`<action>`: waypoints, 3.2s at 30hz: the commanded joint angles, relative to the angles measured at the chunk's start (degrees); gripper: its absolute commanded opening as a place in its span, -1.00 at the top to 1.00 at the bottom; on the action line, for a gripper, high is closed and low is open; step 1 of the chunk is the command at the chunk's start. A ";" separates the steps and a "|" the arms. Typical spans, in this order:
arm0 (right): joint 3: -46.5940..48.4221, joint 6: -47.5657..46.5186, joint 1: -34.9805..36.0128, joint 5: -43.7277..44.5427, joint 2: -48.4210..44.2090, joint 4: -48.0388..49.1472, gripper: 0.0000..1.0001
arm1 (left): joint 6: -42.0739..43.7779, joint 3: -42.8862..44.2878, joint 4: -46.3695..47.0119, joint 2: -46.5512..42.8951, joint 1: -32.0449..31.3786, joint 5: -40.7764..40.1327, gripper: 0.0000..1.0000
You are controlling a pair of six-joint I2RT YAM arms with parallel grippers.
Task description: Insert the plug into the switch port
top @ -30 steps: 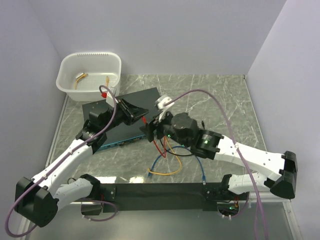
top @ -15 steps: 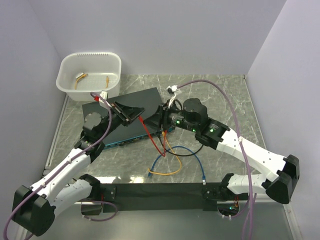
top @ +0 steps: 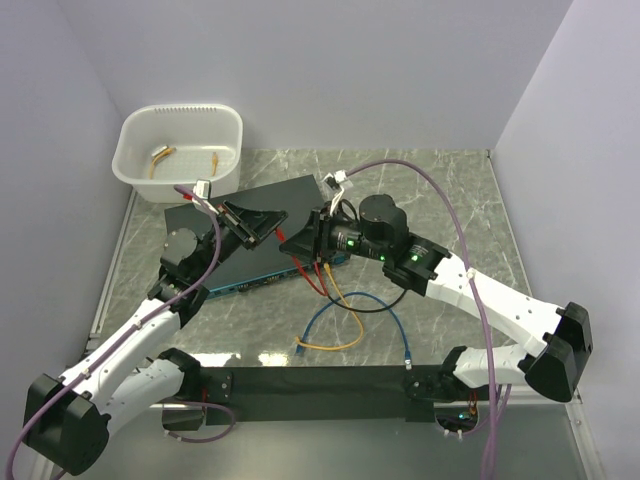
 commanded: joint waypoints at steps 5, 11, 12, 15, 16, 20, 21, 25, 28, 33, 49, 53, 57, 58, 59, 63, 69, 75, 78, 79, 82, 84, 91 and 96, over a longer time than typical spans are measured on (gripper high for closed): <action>3.86 0.91 -1.30 -1.12 1.07 3.86 0.21 | 1.43 -0.14 3.86 -0.68 -0.19 0.67 0.99; 4.48 1.35 -1.39 -1.91 2.65 4.12 0.35 | 1.52 0.21 3.95 -0.25 -0.19 1.38 0.99; 4.56 1.44 -1.39 -1.82 2.74 4.21 0.35 | 1.61 0.21 4.12 -0.25 -0.19 1.46 0.99; 4.91 1.27 -1.48 -1.65 3.18 3.77 0.36 | 1.61 0.21 4.30 -0.42 -0.28 1.64 0.99; 5.09 1.27 -1.39 -1.65 3.18 3.77 0.36 | 1.70 0.21 4.21 -0.51 -0.28 1.73 0.99; 5.44 1.09 -1.39 -1.21 3.44 3.59 0.37 | 1.52 -0.06 4.83 -0.33 -0.28 1.82 0.99; 5.36 1.18 -1.39 -1.03 3.36 3.77 0.40 | 1.52 -0.06 4.91 -0.42 -0.28 1.82 0.99; 4.30 1.79 -1.65 -0.50 2.65 4.82 0.42 | 1.43 -0.41 4.91 -0.42 -0.28 1.90 0.99; 3.77 2.76 -2.18 -1.64 2.48 6.14 0.42 | 1.35 -0.58 5.09 -0.51 -0.28 1.90 0.99; 2.98 4.25 -2.53 -3.14 2.74 7.72 0.56 | 1.26 -0.76 5.35 -0.51 -0.37 1.99 0.99; 1.84 -2.77 -3.06 7.39 -2.70 -2.54 1.00 | 5.47 2.13 -2.45 -1.12 -0.37 1.03 0.19; 2.98 -9.96 -3.32 18.55 -9.63 -11.60 1.00 | 11.61 4.16 -10.89 -3.75 -0.19 -3.10 -0.36; 3.33 -13.58 -3.24 29.27 -13.60 -20.03 1.00 | 16.10 5.92 -18.45 -5.25 0.59 -7.06 -0.59; 2.20 -13.94 -3.32 31.90 -14.13 -20.57 1.00 | 16.89 6.44 -20.55 -5.43 0.77 -8.11 -0.59; 1.49 -14.29 -3.33 32.80 -15.09 -21.19 1.00 | 18.38 6.62 -21.53 -5.78 0.95 -8.73 -0.59; -3.25 -13.06 -3.41 33.95 -14.75 -22.07 1.00 | 21.12 7.41 -26.71 -5.96 2.70 -12.42 -0.61; -13.87 -10.86 -3.85 31.58 -10.63 -15.59 1.00 | 24.98 10.66 -37.00 -4.64 7.26 -15.76 -0.69; -17.31 -11.65 -4.03 29.64 -4.39 -9.69 1.00 | 29.90 14.79 -47.02 -2.62 10.08 -20.58 -0.71; -17.85 -12.53 -3.94 28.94 -0.87 -7.76 1.00 | 32.28 15.59 -49.83 -3.58 10.96 -23.92 -0.72; -17.85 -12.79 -3.94 28.59 1.14 -7.31 1.00 | 33.85 15.68 -50.54 -4.19 11.14 -24.81 -0.72; -17.85 -13.32 -3.94 28.32 5.27 -5.73 1.00 | 37.01 15.77 -52.39 -5.16 11.50 -29.20 -0.77; -17.67 -13.50 -4.03 28.23 7.39 -4.50 1.00 | 37.64 15.85 -52.91 -5.08 11.93 -30.61 -0.81; -14.42 -14.11 -3.94 29.73 16.00 -3.71 1.00 | 43.61 19.02 -57.05 -2.27 12.11 -32.19 -0.82; -12.23 -14.64 -4.03 31.57 19.17 -3.79 1.00 | 43.45 16.91 -54.76 -1.83 14.22 -27.90 -0.81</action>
